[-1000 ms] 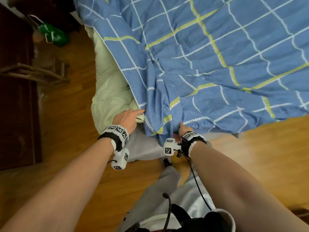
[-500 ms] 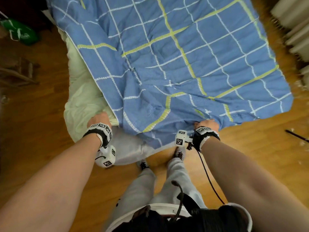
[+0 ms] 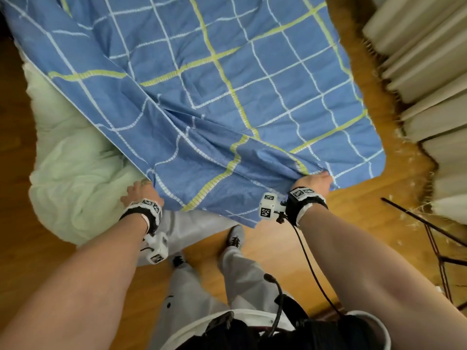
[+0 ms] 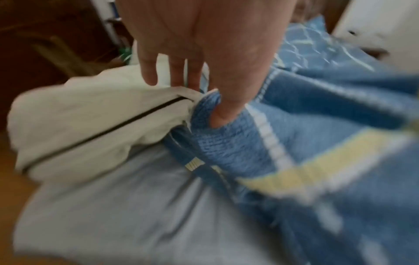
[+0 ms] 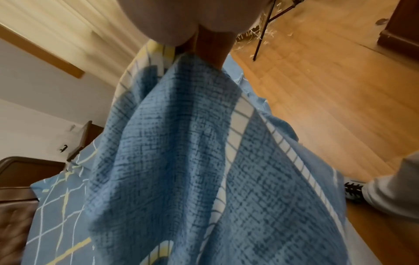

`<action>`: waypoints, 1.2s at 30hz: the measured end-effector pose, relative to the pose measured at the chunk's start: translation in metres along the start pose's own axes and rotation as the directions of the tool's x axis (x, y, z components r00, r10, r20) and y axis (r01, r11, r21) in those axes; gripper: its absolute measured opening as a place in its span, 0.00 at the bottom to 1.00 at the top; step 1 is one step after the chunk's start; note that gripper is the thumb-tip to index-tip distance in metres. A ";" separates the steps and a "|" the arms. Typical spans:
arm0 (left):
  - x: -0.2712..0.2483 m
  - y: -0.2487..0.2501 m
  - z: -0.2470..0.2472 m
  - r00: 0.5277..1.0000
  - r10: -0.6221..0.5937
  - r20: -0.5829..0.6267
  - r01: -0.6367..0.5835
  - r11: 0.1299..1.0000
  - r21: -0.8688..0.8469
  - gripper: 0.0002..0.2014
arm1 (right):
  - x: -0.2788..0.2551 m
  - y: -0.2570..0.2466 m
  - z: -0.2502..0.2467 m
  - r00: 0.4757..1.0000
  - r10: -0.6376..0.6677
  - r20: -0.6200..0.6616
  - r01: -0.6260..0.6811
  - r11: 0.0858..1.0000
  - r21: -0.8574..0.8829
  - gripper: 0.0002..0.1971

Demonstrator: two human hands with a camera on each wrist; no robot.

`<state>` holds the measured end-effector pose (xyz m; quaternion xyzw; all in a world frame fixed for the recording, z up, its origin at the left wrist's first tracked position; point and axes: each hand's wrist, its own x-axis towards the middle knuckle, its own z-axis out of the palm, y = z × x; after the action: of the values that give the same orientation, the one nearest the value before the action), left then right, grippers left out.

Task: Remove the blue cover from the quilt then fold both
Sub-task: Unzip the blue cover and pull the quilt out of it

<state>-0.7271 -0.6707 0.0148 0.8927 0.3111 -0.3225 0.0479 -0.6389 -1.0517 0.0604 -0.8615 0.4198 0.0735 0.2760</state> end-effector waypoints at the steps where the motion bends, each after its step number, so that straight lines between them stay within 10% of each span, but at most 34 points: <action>1: 0.004 0.005 0.000 1.000 0.014 0.013 -0.013 0.996 -0.091 0.22 | 0.004 0.000 0.001 0.999 0.038 -0.028 -0.038 0.999 0.022 0.20; 7: 0.000 0.021 -0.032 0.992 0.076 -0.106 -0.109 0.929 -0.353 0.15 | -0.014 -0.019 0.047 0.985 0.137 0.102 -0.148 0.983 0.107 0.29; 11: -0.001 0.004 -0.048 0.942 0.302 -0.147 -0.334 0.799 -0.500 0.06 | -0.072 -0.050 0.099 0.953 -0.049 0.297 0.051 0.999 0.000 0.40; 12: -0.002 -0.005 -0.051 0.923 0.355 -0.149 -0.378 0.758 -0.531 0.03 | -0.089 -0.060 0.113 0.873 -0.143 0.465 0.138 0.989 0.046 0.37; 15: -0.006 -0.031 -0.064 0.872 0.464 -0.157 -0.447 0.624 -0.641 0.19 | -0.152 -0.091 0.142 0.347 -0.290 0.892 0.271 0.941 0.201 0.36; 17: -0.008 -0.045 -0.074 0.888 0.449 -0.104 -0.382 0.591 -0.711 0.22 | -0.190 -0.104 0.162 0.235 -0.329 0.914 0.345 0.908 0.238 0.43; 21: 0.022 -0.084 -0.073 0.824 0.562 -0.075 -0.515 0.687 -0.513 0.31 | -0.232 -0.117 0.202 0.431 -0.494 0.755 0.623 0.768 0.147 0.13; 27: 0.067 -0.120 -0.051 0.825 0.564 0.027 -0.559 0.823 -0.105 0.53 | -0.270 -0.091 0.220 0.698 -0.485 0.528 0.409 0.874 0.261 0.18; 32: 0.066 -0.110 -0.053 0.761 0.648 -0.033 -0.648 0.761 0.019 0.17 | -0.287 -0.092 0.200 0.805 -0.403 0.436 0.249 0.896 0.367 0.11; 36: 0.063 -0.118 -0.087 0.724 0.688 -0.055 -0.685 0.726 0.063 0.09 | -0.298 -0.099 0.208 0.903 -0.259 0.342 0.109 0.910 0.400 0.15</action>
<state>-0.7109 -0.5180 0.0589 0.9566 -0.0457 -0.2541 0.1349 -0.7308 -0.6874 0.0339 -0.7980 0.2783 0.1346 0.5172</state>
